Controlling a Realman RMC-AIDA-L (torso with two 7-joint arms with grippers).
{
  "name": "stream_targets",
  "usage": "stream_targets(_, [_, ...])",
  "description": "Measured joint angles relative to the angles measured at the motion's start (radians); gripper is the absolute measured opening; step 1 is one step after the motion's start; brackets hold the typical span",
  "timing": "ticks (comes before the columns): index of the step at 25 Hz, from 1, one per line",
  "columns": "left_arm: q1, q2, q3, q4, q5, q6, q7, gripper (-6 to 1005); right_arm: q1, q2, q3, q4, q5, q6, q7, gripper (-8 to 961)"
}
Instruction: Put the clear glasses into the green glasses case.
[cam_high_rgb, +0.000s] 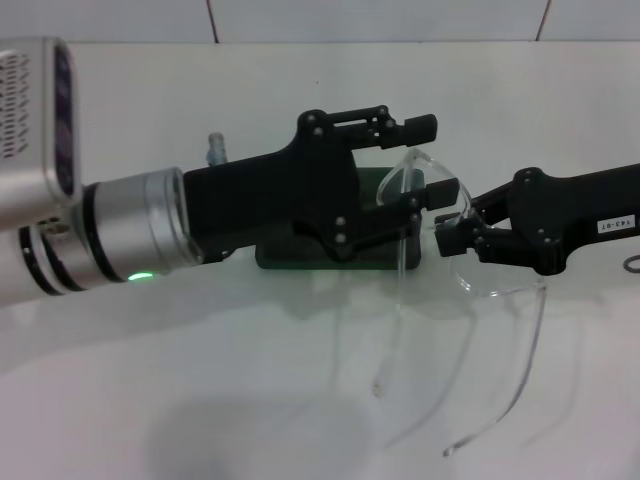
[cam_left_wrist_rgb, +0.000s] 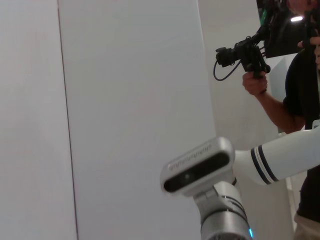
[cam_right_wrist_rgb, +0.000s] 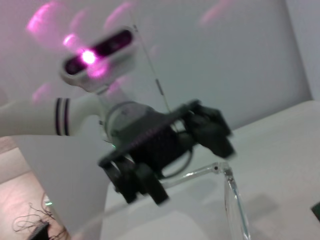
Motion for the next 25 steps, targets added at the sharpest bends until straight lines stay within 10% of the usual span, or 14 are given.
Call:
stream_targets(12, [-0.022,0.000,-0.001,-0.060,-0.019,0.016,0.038,515,0.025,0.014,0.001,0.011,-0.007,-0.068,0.047,128])
stream_targets(25, [-0.003,0.004,-0.011,-0.061,-0.052,0.080,0.062,515,0.043,-0.018,0.008,0.091,-0.018,-0.076,0.138,132])
